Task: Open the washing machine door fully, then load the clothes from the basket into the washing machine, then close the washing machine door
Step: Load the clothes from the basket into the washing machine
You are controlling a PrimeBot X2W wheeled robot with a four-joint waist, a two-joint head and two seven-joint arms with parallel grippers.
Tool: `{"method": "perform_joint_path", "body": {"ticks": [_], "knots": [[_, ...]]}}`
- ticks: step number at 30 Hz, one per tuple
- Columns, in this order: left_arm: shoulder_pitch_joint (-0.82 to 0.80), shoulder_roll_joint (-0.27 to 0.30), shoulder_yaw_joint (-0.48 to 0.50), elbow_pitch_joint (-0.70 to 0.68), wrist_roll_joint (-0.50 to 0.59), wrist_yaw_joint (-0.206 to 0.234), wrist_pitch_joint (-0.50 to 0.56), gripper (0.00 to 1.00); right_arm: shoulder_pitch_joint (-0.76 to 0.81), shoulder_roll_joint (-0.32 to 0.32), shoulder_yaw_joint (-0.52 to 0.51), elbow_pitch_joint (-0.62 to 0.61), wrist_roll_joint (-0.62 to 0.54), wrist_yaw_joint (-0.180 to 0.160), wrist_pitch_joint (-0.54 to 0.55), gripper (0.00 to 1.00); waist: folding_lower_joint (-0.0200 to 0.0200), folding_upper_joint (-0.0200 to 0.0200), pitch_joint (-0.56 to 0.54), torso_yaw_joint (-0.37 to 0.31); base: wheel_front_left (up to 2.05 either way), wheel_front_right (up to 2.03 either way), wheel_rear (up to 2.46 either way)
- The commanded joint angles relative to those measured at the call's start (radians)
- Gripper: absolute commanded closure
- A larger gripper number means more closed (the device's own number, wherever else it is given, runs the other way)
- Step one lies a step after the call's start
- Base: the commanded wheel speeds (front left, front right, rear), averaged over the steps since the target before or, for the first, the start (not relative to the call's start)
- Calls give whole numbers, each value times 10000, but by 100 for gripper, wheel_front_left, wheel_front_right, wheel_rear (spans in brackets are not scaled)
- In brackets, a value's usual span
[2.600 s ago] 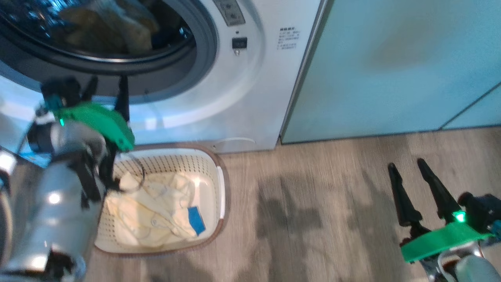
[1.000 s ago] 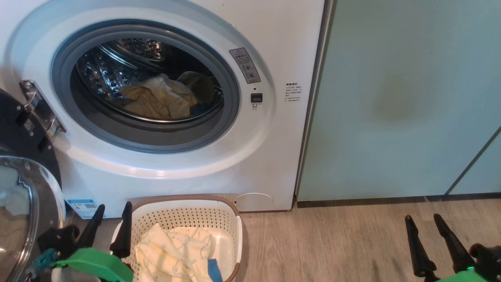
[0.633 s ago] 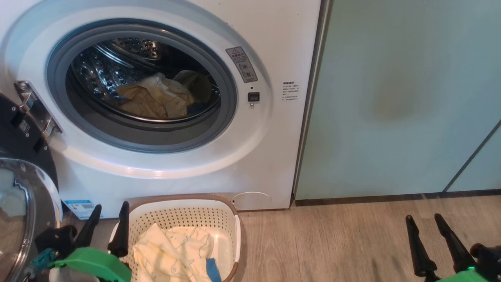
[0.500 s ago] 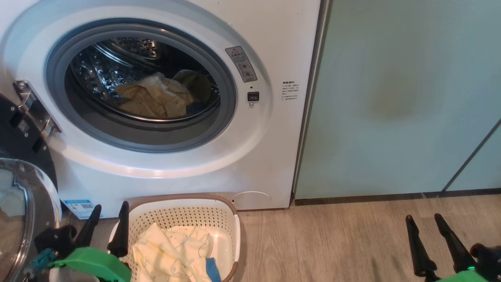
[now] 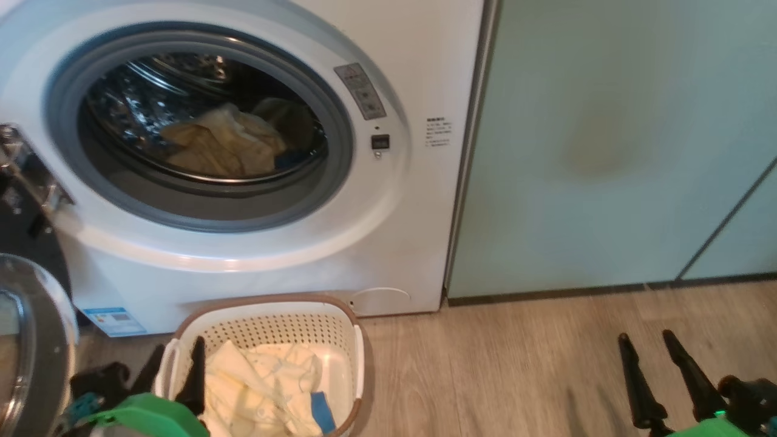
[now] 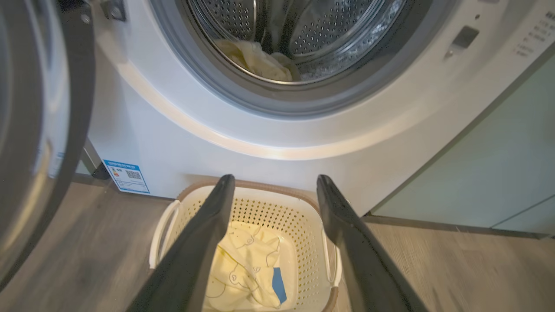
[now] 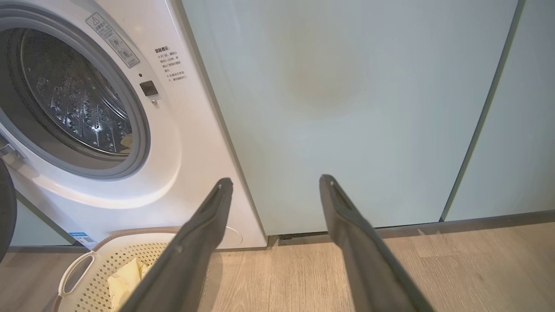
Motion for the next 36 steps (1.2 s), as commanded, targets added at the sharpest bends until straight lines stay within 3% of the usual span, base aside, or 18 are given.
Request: {"method": "perform_joint_path", "body": {"ticks": [1, 16, 23, 36], "knots": [[-729, 159, 245, -90, -21, -65, 4, 0, -544, -223, 235, -373, -54, 6, -95, 0, 0, 0, 203, -194, 0, 0, 0], [-2636, -44, -443, 3858, -390, -389, 378, 0, -1318, -224, 426, -483, -19, 6, -95, 0, 0, 0, 2116, -1193, 0, 0, 0], [-3813, -230, -607, 5594, -850, -480, 706, 0, -1682, -196, 615, -533, -37, 6, -95, 0, 0, 0, 2924, -1318, 0, 0, 0], [-6686, 148, -1205, 8072, -1304, -515, 1725, 0, -2644, -295, 653, -854, -114, 6, -95, 0, 0, 0, 5435, -1090, 0, 0, 0]]}}
